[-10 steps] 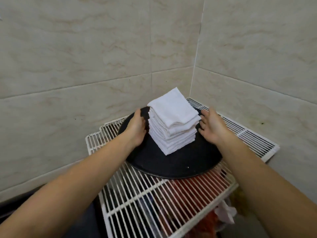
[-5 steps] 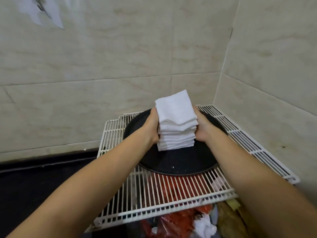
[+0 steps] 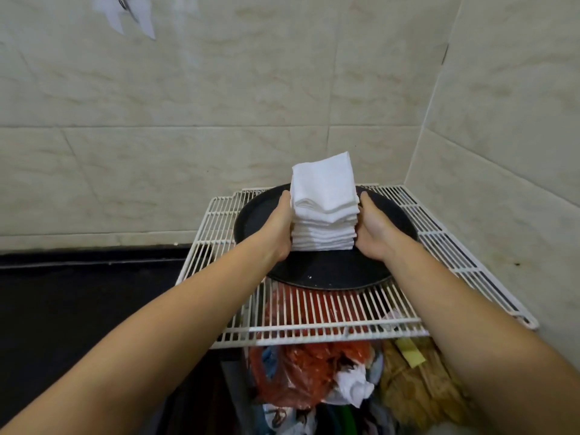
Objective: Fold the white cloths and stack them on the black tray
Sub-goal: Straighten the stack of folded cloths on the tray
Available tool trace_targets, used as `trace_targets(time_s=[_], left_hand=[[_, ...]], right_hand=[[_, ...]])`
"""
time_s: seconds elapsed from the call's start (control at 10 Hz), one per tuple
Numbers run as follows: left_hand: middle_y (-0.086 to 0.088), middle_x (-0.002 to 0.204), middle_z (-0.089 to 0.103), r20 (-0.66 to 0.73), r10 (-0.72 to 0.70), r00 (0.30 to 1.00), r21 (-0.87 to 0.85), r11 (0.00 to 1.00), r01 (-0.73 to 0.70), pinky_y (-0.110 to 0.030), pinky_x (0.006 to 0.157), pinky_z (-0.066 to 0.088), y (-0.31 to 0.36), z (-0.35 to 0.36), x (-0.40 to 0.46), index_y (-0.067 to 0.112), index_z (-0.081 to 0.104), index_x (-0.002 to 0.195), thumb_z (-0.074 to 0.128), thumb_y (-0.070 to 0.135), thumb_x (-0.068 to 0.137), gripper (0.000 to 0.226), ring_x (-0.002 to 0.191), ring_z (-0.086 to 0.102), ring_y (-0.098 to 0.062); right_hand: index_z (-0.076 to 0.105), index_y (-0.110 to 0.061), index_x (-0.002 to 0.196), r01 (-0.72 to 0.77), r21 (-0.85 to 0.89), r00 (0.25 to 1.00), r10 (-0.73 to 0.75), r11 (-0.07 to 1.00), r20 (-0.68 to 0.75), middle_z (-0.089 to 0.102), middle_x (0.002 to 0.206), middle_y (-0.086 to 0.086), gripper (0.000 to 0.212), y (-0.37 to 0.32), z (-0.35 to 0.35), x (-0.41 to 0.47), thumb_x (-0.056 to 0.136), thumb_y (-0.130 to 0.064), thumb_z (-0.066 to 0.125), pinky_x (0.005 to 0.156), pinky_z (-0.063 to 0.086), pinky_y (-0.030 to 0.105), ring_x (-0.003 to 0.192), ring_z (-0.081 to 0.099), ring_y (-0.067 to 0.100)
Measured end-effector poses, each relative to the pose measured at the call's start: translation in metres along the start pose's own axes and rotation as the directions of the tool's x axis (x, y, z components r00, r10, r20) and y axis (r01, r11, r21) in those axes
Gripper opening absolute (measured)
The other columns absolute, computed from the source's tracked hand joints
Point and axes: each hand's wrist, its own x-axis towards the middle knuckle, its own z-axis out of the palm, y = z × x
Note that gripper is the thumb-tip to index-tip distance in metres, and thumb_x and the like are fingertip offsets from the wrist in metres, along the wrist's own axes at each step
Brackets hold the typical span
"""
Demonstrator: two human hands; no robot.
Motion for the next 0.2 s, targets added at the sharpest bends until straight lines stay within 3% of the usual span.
trace_targets(time_s=[0.1,0.2], left_hand=[[-0.008,0.106,0.07,-0.031,0.03,0.999,0.009,1.0,-0.03,-0.037,0.089,0.053,-0.0056,0.0047,-0.0052,0.021,0.067,0.11,0.027,0.059,0.095,0.058,0.098,0.067,-0.025],[-0.01,0.112,0.069,-0.034,0.031,0.999,0.005,1.0,-0.031,-0.039,0.091,0.052,-0.0029,0.0082,-0.0071,0.018,0.065,0.116,0.026,0.06,0.094,0.062,0.1,0.067,-0.026]], right_hand=[[0.063,-0.022,0.112,0.046,-0.034,0.999,-0.047,0.998,-0.01,0.065,0.122,0.01,0.056,0.0049,0.0049,-0.0024,0.098,-0.054,0.02,0.102,0.045,0.042,0.112,0.061,0.026],[0.061,-0.019,0.118,0.028,-0.034,1.0,-0.028,0.999,-0.003,0.062,0.126,0.011,0.058,0.0008,0.0078,-0.0059,0.099,-0.054,0.02,0.101,0.046,0.042,0.11,0.061,0.026]])
